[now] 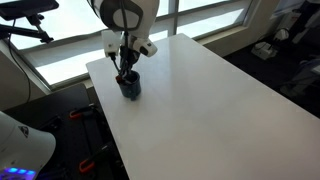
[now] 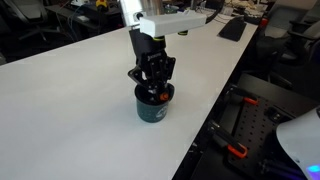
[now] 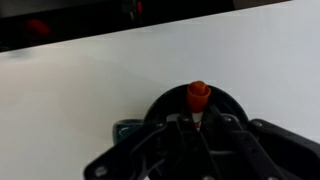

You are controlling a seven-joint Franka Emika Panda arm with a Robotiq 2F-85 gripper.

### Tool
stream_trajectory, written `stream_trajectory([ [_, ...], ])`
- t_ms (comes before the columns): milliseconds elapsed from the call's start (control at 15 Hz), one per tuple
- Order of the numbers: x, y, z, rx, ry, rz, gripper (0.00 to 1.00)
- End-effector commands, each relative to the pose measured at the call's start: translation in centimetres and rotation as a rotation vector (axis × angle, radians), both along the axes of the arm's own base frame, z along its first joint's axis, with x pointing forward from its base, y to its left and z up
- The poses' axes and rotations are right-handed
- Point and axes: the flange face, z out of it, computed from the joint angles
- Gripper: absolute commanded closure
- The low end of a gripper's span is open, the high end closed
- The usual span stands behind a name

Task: Put the marker on the table

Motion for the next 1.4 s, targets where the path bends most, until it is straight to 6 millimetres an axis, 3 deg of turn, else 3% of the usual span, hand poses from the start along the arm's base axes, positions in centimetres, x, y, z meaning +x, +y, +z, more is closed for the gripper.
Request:
stream_trajectory([
  [0,-1.0,-0.1,0.6,0.001,-0.018,0.031,0.95],
  [133,-1.0,0.1,0.8,0.011,-0.012,0.042,0.95],
  [333,-0.6,0.6,3.1,0.054,0.0,0.098,0.95],
  [667,-0.1,1.1,9.7,0.102,0.016,0.21,0.95],
  [800,0.7,0.2,13.4,0.007,-0.116,0.226,0.95],
  [1000,1.9,-2.2,16.6,-0.111,-0.235,0.274,0.95],
  [1200,2.8,-5.6,16.8,-0.241,-0.345,0.285,0.95],
  [1333,2.6,-8.1,14.2,-0.293,-0.377,0.266,0.95],
])
